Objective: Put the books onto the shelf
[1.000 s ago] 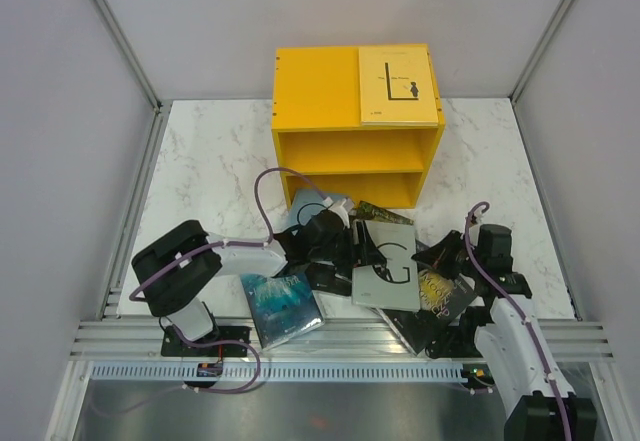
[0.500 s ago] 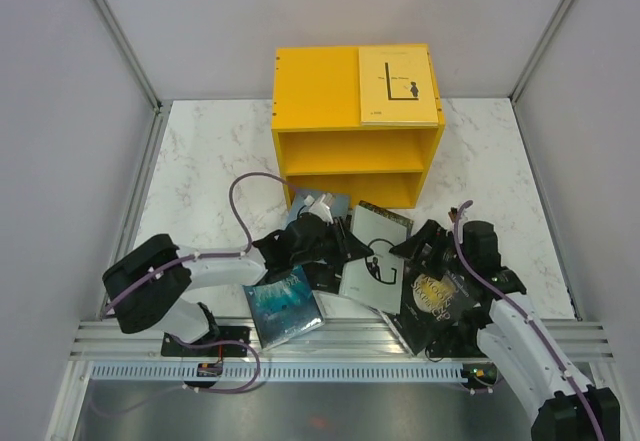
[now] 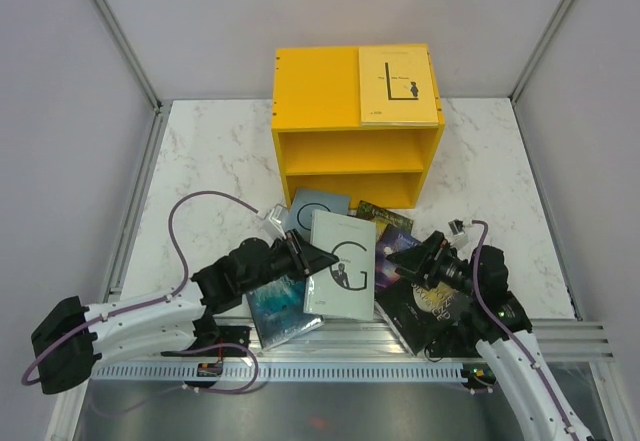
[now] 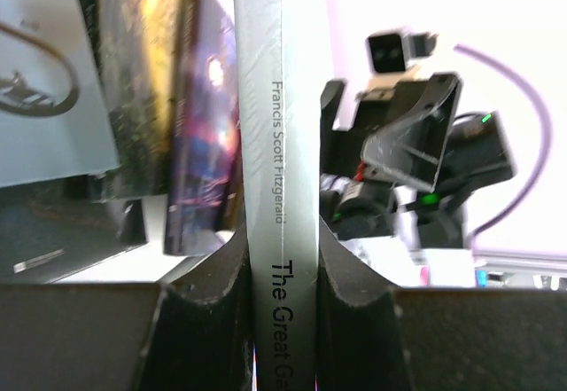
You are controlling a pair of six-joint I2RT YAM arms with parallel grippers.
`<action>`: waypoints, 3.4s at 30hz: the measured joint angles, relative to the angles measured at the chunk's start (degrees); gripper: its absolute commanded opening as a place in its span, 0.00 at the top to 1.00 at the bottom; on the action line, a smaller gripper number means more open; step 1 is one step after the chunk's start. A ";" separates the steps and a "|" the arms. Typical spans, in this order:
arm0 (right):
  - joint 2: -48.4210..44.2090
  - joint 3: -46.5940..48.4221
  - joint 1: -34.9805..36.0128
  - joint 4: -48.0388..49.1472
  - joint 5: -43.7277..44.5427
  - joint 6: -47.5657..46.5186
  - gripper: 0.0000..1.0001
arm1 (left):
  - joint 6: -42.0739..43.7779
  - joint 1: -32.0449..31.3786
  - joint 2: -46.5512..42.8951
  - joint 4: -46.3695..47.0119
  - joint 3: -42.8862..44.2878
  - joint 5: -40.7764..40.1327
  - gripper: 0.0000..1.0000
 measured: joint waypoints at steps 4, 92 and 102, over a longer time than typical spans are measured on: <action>-6.64 -2.12 2.89 3.61 -0.09 6.78 0.02 | -0.59 0.00 -2.99 0.22 -0.44 -1.57 0.98; 27.93 25.66 67.73 29.24 66.42 7.61 1.00 | 1.86 0.07 -42.01 -67.65 23.71 -27.32 0.00; 33.53 60.94 67.78 19.41 76.81 -12.79 1.00 | 1.84 0.07 -38.97 -68.61 23.69 -25.70 0.00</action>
